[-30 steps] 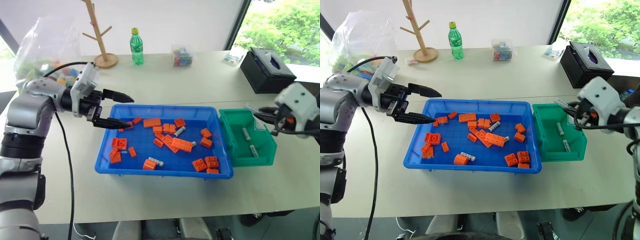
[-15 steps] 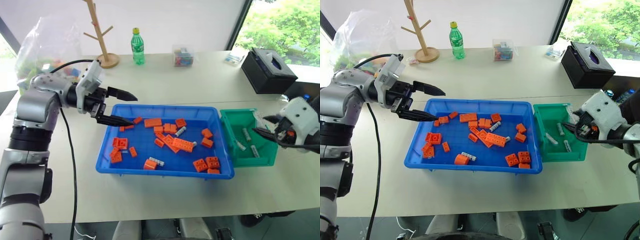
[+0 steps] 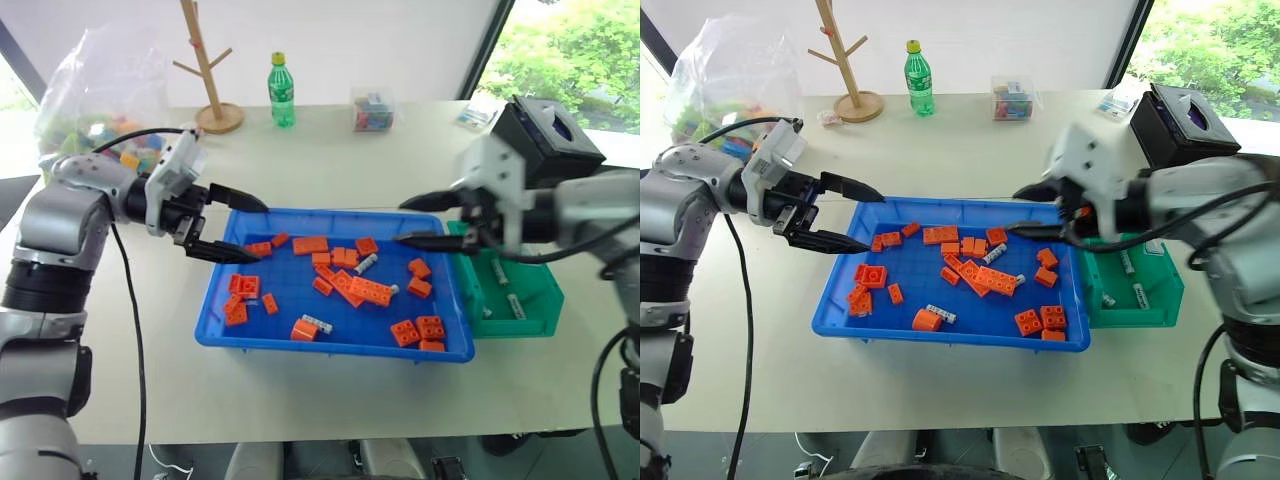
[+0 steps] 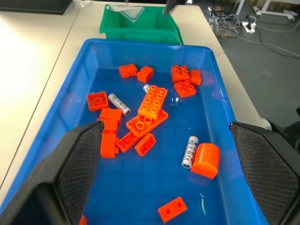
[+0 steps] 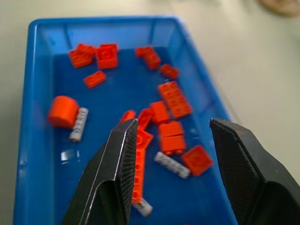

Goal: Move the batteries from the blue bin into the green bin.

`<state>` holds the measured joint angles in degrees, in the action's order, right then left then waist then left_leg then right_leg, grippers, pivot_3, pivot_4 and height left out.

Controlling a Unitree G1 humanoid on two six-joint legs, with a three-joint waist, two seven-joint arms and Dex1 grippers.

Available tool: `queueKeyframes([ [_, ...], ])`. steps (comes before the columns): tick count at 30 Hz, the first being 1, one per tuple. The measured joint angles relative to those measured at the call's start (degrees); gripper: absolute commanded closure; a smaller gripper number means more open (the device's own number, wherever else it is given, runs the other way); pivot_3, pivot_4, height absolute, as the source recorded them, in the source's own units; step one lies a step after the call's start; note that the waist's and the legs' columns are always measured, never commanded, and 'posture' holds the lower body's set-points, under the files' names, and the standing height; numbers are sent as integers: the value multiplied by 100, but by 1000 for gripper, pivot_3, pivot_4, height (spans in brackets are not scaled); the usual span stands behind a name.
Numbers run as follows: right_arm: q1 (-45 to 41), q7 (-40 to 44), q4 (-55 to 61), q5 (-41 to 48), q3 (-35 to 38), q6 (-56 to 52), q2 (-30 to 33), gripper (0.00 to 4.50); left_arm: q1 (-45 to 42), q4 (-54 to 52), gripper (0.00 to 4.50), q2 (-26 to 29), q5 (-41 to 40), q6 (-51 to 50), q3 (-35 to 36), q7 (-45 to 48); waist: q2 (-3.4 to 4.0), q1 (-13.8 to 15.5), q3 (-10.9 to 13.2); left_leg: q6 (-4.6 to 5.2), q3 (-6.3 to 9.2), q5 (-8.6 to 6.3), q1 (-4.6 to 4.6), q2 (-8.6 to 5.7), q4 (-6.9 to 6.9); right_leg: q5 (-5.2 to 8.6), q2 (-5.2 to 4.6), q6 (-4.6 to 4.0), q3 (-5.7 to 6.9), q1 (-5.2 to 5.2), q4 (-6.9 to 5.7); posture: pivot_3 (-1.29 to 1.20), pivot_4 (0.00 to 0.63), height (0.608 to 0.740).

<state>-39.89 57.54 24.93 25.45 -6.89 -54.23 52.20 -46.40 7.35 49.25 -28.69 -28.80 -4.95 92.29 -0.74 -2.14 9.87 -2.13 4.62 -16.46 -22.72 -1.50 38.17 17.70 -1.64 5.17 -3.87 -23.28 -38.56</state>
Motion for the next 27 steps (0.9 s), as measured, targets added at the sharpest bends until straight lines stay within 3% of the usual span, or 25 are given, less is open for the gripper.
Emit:
queueKeyframes([
  [4,85,-24,-67,-277,-921,-66,-39,2016,141,-149,0,203,-115,-73,8,1,0,4,0,-1,6,1,-28,2,-2,0,4,0,3,-32,-7,0,150,736],
  [17,114,-327,225,-170,-1756,-880,-938,2016,213,-202,0,227,-130,-71,16,1,-1,-29,0,-2,7,2,-41,1,13,0,7,-1,6,-52,-39,0,150,736],
  [27,275,-620,-303,-558,-2453,-583,-1423,2016,294,-288,0,287,-200,-72,18,1,-2,-39,-1,-3,5,3,-42,1,16,0,8,-1,6,-57,-47,0,150,736],
])
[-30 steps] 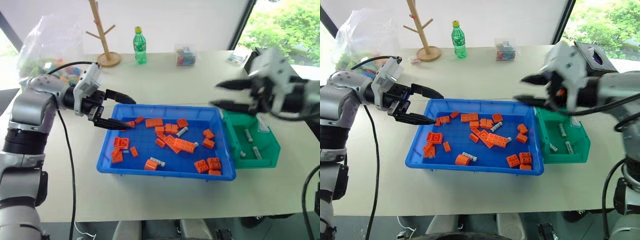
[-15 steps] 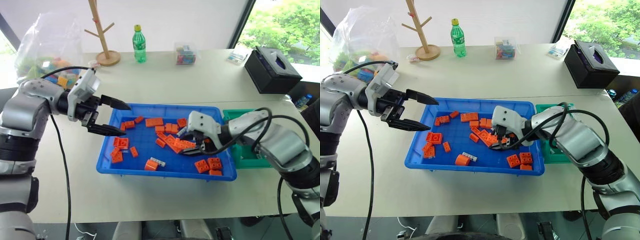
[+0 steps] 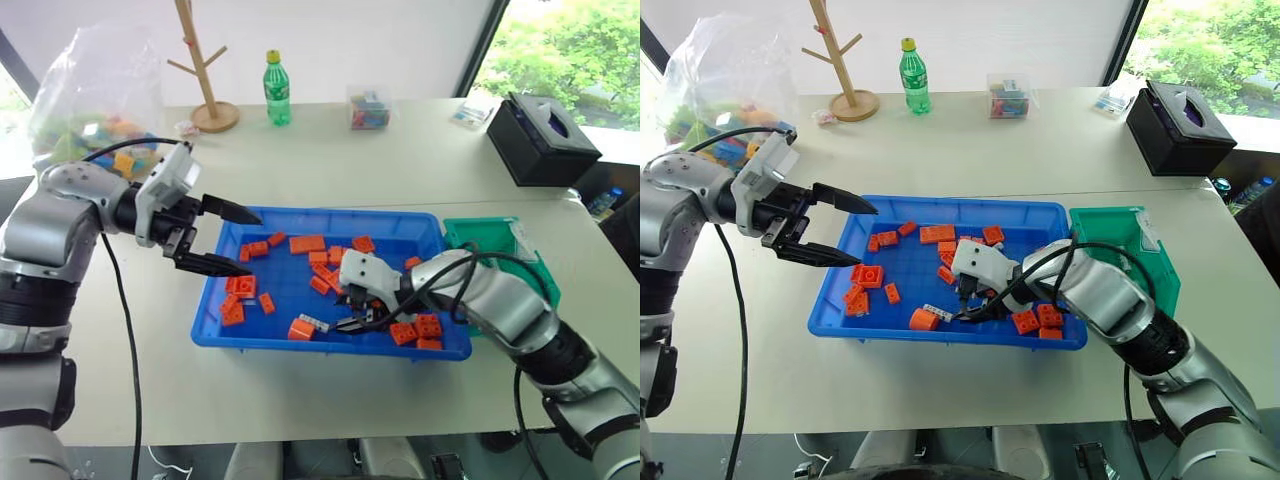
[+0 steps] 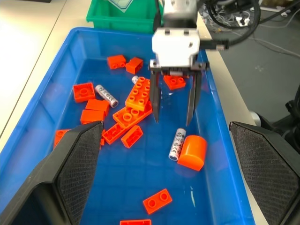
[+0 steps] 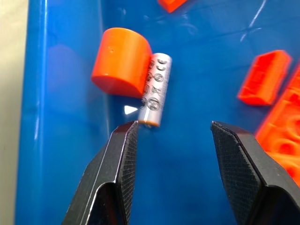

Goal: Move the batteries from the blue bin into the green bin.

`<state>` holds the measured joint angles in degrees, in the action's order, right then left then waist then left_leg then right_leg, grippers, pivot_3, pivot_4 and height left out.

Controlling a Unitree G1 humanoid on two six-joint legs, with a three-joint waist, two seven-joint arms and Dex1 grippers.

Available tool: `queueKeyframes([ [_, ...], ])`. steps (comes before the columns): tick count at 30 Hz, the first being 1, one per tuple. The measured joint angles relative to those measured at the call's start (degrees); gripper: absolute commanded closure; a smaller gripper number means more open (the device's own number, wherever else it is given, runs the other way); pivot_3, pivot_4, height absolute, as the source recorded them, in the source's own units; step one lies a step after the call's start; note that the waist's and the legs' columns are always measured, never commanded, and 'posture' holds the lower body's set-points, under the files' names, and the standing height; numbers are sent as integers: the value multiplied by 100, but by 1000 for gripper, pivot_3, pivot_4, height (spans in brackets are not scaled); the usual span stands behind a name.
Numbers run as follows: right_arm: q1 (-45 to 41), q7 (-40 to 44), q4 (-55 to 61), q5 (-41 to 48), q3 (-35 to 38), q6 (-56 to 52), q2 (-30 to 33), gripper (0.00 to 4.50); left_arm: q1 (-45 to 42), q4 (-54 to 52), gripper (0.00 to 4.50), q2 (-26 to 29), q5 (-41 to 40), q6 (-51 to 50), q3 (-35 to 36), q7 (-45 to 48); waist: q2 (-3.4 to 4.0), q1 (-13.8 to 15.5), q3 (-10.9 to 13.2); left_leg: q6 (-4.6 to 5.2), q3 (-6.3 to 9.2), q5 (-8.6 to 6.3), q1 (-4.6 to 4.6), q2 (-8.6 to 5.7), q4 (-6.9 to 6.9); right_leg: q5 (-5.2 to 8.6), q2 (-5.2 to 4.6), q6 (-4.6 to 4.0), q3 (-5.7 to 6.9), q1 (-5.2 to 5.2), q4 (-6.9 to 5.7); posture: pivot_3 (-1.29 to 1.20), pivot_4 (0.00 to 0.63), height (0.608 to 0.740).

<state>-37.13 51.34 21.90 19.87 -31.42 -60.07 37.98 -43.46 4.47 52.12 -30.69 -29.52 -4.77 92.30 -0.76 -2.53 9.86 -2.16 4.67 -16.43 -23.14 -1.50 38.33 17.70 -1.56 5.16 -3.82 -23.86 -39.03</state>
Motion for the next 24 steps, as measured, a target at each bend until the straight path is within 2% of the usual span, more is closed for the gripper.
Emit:
queueKeyframes([
  [12,-97,107,-285,-170,-173,249,-335,2016,-5,-3,0,125,-68,57,-10,0,-2,2,-1,-1,0,1,0,0,1,0,1,0,5,-3,-6,0,150,736],
  [13,-54,80,-333,-183,-182,282,-362,2504,-7,-4,0,125,-68,57,-11,0,-1,2,-1,-1,0,1,0,0,1,0,1,0,5,-3,-6,0,150,736],
  [14,-18,59,-359,-209,-178,337,-399,2700,-7,-5,0,126,-70,56,-12,0,-2,0,-1,-1,0,1,0,0,1,0,1,0,5,-3,-6,0,150,736],
  [17,11,49,-440,-286,-179,430,-439,4212,-7,-18,0,166,-117,55,-83,0,-2,-4,-1,-1,0,1,1,0,1,0,2,0,5,-3,-8,0,150,736],
  [18,10,59,-462,-298,-179,476,-438,4434,-7,-18,0,206,-126,56,-113,0,-2,-4,-1,-1,0,1,1,0,1,0,2,0,5,-3,-8,0,150,736],
  [24,8,116,-515,-339,-176,550,-438,4423,-62,-15,0,257,-185,55,-129,0,-2,-1,-2,-1,0,1,2,0,3,0,2,0,5,-2,-10,0,150,736],
])
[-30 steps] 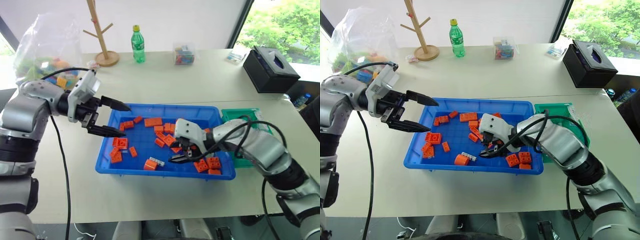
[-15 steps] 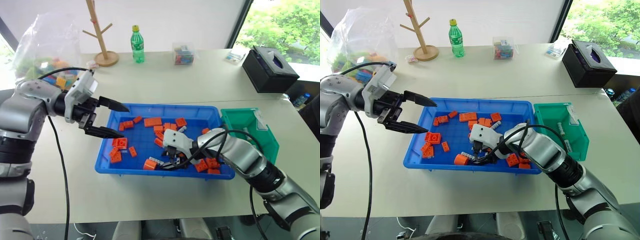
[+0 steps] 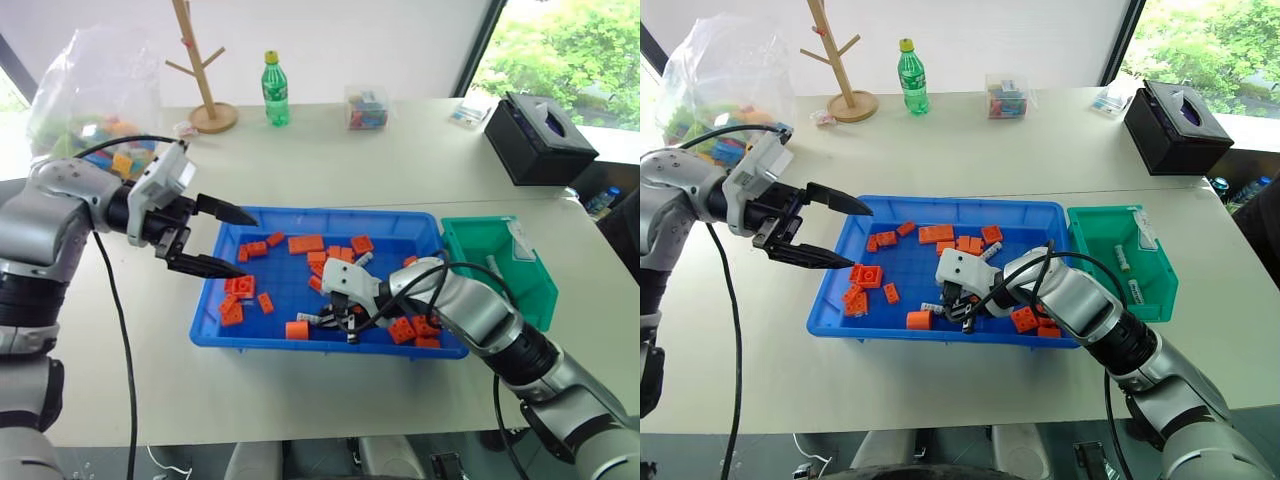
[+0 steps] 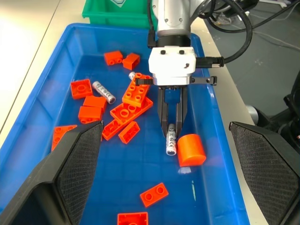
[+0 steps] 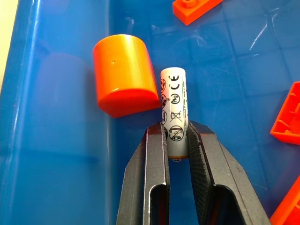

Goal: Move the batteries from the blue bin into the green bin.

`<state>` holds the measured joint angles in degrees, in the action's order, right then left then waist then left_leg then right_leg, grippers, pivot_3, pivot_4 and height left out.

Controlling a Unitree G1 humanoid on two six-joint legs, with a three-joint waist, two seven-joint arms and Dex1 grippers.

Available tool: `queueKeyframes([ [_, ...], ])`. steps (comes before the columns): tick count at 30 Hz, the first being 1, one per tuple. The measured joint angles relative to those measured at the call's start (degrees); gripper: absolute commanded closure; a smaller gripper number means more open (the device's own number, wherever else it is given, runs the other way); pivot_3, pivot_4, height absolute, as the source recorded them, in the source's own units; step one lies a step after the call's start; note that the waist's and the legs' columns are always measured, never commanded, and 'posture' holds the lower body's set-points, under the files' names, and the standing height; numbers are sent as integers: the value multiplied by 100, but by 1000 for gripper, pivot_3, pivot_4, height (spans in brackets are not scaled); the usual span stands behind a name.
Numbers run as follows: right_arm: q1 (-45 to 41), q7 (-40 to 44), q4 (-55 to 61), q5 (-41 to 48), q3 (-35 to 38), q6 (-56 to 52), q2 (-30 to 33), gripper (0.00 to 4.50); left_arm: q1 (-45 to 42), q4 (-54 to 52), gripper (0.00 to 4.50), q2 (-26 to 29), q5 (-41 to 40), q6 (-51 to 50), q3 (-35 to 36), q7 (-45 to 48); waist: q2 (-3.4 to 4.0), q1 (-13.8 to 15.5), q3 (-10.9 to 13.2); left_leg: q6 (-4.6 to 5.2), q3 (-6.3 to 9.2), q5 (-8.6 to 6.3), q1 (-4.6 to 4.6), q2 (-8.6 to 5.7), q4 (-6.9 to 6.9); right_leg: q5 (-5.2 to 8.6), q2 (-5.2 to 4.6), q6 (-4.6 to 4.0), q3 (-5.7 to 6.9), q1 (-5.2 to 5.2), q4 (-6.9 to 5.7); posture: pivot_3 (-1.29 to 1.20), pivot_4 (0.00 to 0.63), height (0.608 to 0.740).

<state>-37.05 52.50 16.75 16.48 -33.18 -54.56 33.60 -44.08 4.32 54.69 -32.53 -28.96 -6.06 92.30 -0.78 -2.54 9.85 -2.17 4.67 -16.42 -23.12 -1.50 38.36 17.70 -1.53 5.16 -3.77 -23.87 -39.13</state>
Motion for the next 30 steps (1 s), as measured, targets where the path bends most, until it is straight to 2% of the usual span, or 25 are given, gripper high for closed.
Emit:
queueKeyframes([
  [4,-21,45,25,78,90,-179,21,4423,-77,0,0,36,-69,1,-30,0,0,0,0,0,0,0,0,0,0,0,0,0,0,0,0,0,150,736],
  [7,-289,59,153,218,523,-419,266,4423,-77,0,0,40,-72,23,-121,0,3,3,2,0,-1,0,-8,-2,6,0,-2,0,0,-8,-3,0,150,736],
  [11,-1142,79,402,685,2223,-965,999,4423,-123,42,0,13,-72,104,-217,0,3,26,2,1,4,-1,-18,-2,12,0,-2,0,3,-13,-2,0,150,736],
  [13,-1157,121,393,729,2727,-995,1531,4423,-161,124,0,-9,-72,163,-225,0,-3,68,-2,2,8,-1,-19,-2,6,0,-3,-1,6,-10,6,0,150,736],
  [16,-601,218,189,684,3216,-876,2354,4423,-258,260,0,-123,-69,229,-247,0,-3,140,-2,5,-7,-3,-22,-4,5,0,-5,-1,5,-13,10,0,150,736],
  [19,397,324,55,676,3775,-729,2940,4423,-461,419,0,-291,-70,235,-256,0,-3,177,-2,7,-10,-4,-25,-4,9,0,-4,-1,3,-14,9,0,150,736],
  [26,2290,259,130,576,4835,-397,3229,4423,-634,592,0,-413,-65,318,-300,1,-1,116,-1,9,-16,-5,-19,3,36,0,7,-1,-6,-11,-18,0,150,736],
  [28,2732,217,153,547,5081,-321,3226,3398,-643,626,0,-415,-64,338,-314,0,-1,125,-1,11,-16,-6,-20,3,50,0,7,0,-6,-5,-22,0,150,736],
  [30,2848,170,153,561,5203,-310,3196,2567,-644,673,0,-416,-61,346,-323,0,0,119,-1,13,-17,-7,-17,3,63,-1,7,1,-6,5,-22,0,150,736],
])
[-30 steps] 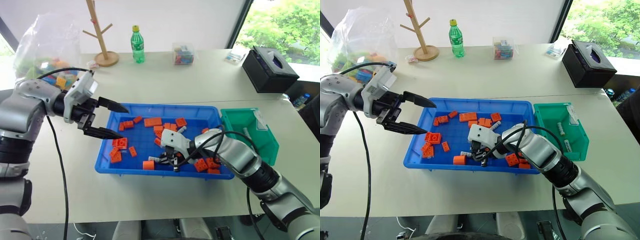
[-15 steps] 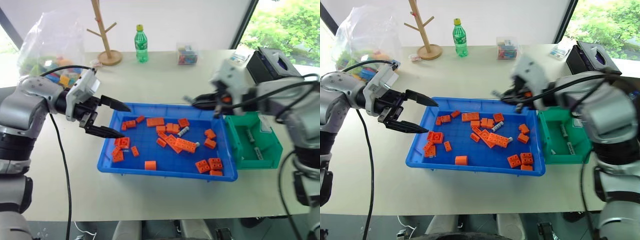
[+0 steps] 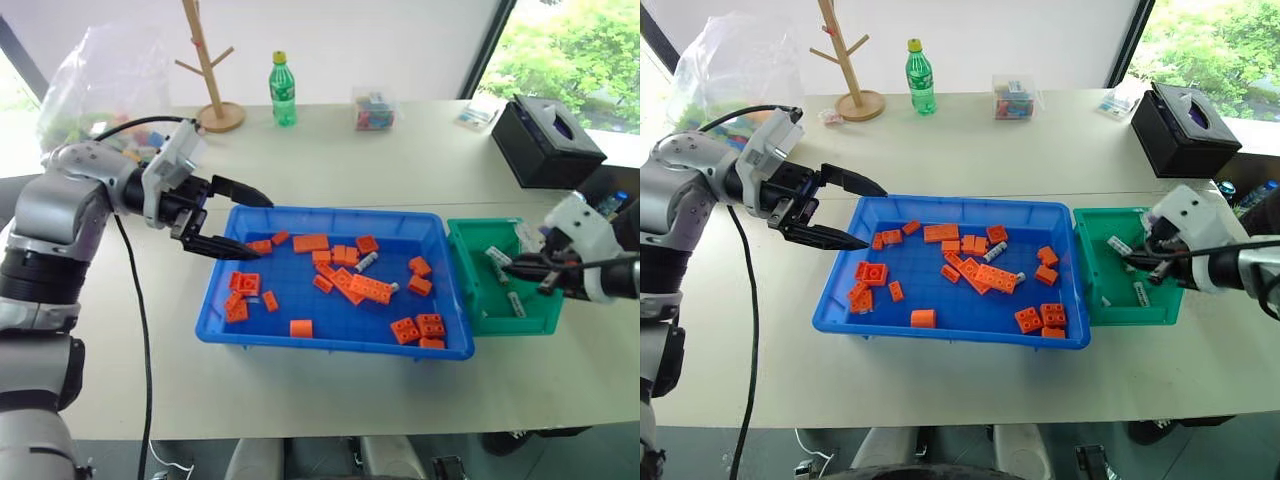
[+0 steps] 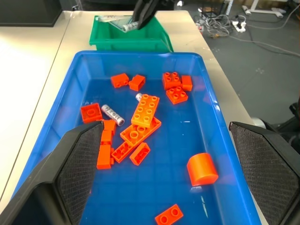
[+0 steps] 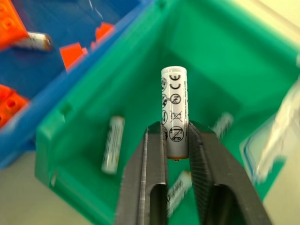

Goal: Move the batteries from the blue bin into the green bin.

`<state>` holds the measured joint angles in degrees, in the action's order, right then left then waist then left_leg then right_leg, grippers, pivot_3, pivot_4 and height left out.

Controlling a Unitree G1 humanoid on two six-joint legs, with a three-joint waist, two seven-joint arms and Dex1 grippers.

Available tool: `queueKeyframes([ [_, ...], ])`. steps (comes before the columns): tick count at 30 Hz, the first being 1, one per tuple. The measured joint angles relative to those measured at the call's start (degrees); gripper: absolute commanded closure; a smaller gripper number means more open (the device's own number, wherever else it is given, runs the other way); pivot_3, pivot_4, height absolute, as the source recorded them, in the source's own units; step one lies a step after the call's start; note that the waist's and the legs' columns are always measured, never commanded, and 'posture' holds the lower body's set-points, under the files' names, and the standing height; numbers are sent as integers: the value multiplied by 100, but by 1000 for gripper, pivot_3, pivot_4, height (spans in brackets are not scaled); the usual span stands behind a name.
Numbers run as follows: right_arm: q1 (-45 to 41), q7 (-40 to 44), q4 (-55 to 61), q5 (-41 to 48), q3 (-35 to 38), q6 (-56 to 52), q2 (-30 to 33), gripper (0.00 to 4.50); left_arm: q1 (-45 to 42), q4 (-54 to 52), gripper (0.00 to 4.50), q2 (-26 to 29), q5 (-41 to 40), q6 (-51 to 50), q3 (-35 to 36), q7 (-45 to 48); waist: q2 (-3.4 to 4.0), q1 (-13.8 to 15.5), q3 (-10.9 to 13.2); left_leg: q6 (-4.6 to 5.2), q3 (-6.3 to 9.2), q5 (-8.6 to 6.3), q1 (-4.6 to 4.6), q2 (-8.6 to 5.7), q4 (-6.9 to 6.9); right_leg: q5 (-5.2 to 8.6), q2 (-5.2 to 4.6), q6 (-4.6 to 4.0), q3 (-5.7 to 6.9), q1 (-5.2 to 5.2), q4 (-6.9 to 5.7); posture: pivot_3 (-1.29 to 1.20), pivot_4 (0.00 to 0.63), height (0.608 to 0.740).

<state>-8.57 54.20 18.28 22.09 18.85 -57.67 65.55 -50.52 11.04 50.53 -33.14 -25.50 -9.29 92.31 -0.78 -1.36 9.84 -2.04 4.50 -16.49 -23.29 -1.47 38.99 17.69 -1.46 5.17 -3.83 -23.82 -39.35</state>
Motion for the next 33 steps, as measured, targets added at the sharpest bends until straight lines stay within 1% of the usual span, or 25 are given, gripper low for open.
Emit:
queueKeyframes([
  [1,29,-39,1,3,44,43,-1,1995,0,14,0,0,2,1,-8,0,0,2,0,1,1,-1,6,0,4,0,0,1,1,10,1,0,150,736],
  [3,22,-114,2,-4,48,127,-1,1279,-1,15,0,0,2,2,-9,0,0,12,0,3,1,-2,15,0,5,-1,-1,1,1,21,4,0,150,736],
  [6,-176,-153,-29,0,7,284,23,1279,0,16,0,-2,4,1,-8,0,0,19,0,5,1,-3,19,0,5,-1,-1,2,1,26,7,0,150,736],
  [8,-594,-114,-120,28,-62,404,81,1279,1,10,0,-5,6,1,-8,0,5,9,3,5,0,-3,20,0,5,-1,-2,2,1,26,8,0,150,736],
  [10,-1387,29,-298,175,-220,694,53,1279,16,3,0,5,8,0,-1,0,11,-19,7,5,1,-3,24,1,2,-1,-2,2,1,27,8,0,150,736],
  [11,-1644,96,-312,223,-277,819,20,1279,16,-2,0,1,9,0,0,-1,12,-23,7,5,3,-4,24,2,1,-1,-2,2,1,28,9,0,150,736],
  [14,-2632,567,-518,333,-919,1365,-273,1279,23,6,0,-8,19,0,10,-1,11,-82,7,5,13,-4,24,4,0,-1,0,2,5,34,15,0,150,736],
  [16,-2940,857,-776,165,-1521,1765,-531,1279,20,4,0,-25,26,0,21,-2,9,-104,6,5,12,-4,23,2,3,-1,-4,2,6,35,18,0,150,736],
  [18,-3252,1170,-1271,-125,-2265,2189,-921,1279,37,-11,0,-21,41,-8,78,0,10,-117,7,5,7,-4,20,-1,6,-2,-6,5,6,32,17,0,150,736],
  [21,-3883,1489,-2346,-788,-3180,3011,-1589,1279,74,-75,0,12,55,-48,172,-4,11,-148,7,5,1,-3,21,-1,8,-3,-5,6,4,26,11,0,150,736],
  [23,-4132,1633,-2926,-1161,-3574,3507,-1883,1279,89,-145,0,17,55,-72,193,-9,11,-137,7,5,5,-3,19,0,5,-3,-4,5,6,20,10,0,150,736],
  [28,-4509,1948,-4421,-2008,-4158,4855,-2296,1279,275,-305,0,130,53,-244,387,-63,10,-104,7,4,9,-3,-6,-6,10,-3,-10,5,10,2,13,0,150,736],
  [33,-4622,2228,-5382,-2490,-4430,5953,-2700,1279,368,-521,0,179,44,-371,542,-156,10,-127,7,3,8,-2,-6,-4,9,-3,-7,5,9,-6,7,0,150,736],
])
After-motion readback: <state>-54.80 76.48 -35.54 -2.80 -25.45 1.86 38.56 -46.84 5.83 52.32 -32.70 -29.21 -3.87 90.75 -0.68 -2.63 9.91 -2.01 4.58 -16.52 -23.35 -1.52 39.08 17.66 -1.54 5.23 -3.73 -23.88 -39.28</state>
